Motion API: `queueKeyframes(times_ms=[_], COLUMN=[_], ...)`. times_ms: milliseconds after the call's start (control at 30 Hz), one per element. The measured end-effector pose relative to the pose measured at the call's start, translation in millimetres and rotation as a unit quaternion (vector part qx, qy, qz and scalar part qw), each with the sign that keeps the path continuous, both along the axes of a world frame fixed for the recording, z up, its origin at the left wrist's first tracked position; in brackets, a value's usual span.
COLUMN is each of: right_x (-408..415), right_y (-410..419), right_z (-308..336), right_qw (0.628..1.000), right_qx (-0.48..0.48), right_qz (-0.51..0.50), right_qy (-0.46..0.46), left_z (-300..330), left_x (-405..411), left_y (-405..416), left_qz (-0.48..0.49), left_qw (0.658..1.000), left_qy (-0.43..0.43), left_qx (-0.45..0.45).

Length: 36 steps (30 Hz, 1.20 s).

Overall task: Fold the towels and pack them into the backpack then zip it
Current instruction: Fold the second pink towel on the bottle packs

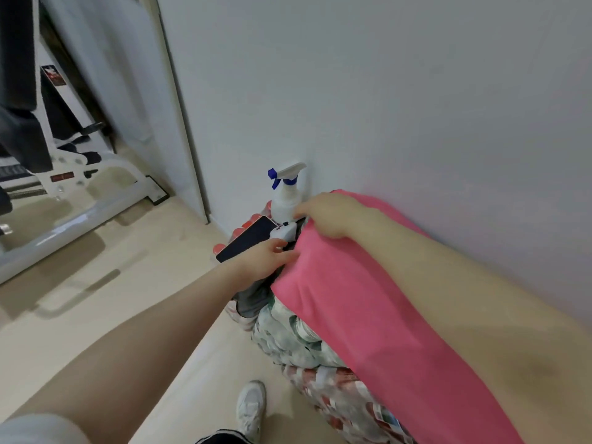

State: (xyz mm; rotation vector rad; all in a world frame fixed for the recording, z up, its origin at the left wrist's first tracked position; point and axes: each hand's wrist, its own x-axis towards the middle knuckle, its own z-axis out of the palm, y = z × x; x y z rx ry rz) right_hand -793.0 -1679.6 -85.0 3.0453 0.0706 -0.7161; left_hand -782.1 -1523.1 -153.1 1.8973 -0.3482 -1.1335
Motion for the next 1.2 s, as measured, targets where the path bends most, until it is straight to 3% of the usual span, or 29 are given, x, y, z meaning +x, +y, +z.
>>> queueKeyframes(times_ms=[100,267,367,500,567,633,733,800,867,1000,1200], right_x=[7.1,7.2,4.3,0.9,3.8,6.5,-7.3,-27.0,-50.3,-103.3,-200.8], right_y=[-1.9,-19.9,-36.6,-50.0,-51.1,-49.8,-39.6,-37.3,-42.5,-69.2,-97.3], right_z=[1.8,28.8,48.1,54.1,45.2,30.3,11.5,5.4,5.3,9.2,-3.5], right_qw=[0.996,0.982,0.971,0.961,0.957,0.963,0.982,0.98,0.968,0.936,0.906], right_qx=[-0.083,-0.188,-0.227,-0.194,-0.128,-0.033,0.046,0.054,0.053,0.03,-0.01], right_qz=[0.025,0.016,-0.007,-0.077,-0.117,-0.145,-0.138,-0.14,-0.158,-0.248,-0.388], right_qy=[0.011,-0.033,-0.08,-0.183,-0.232,-0.223,-0.123,-0.134,-0.186,-0.248,-0.172], left_z=[-3.0,17.4,31.6,34.9,32.0,24.5,11.1,9.9,19.0,45.0,53.3], left_x=[7.2,21.8,33.0,39.8,39.4,38.6,38.2,36.4,33.1,18.4,-20.0], left_y=[0.3,11.9,26.3,40.1,43.1,46.3,50.9,47.2,30.9,-28.9,-130.1], left_qz=[-0.013,0.1,0.125,0.127,0.131,0.132,0.049,-0.033,-0.066,-0.129,-0.333], left_qw=[0.999,0.972,0.965,0.969,0.975,0.983,0.984,0.963,0.949,0.931,0.806], left_qy=[0.029,0.099,0.081,0.057,0.027,-0.025,-0.164,-0.232,-0.294,-0.337,-0.457], left_qx=[-0.04,-0.19,-0.215,-0.203,-0.178,-0.124,0.054,0.135,0.096,-0.058,-0.174])
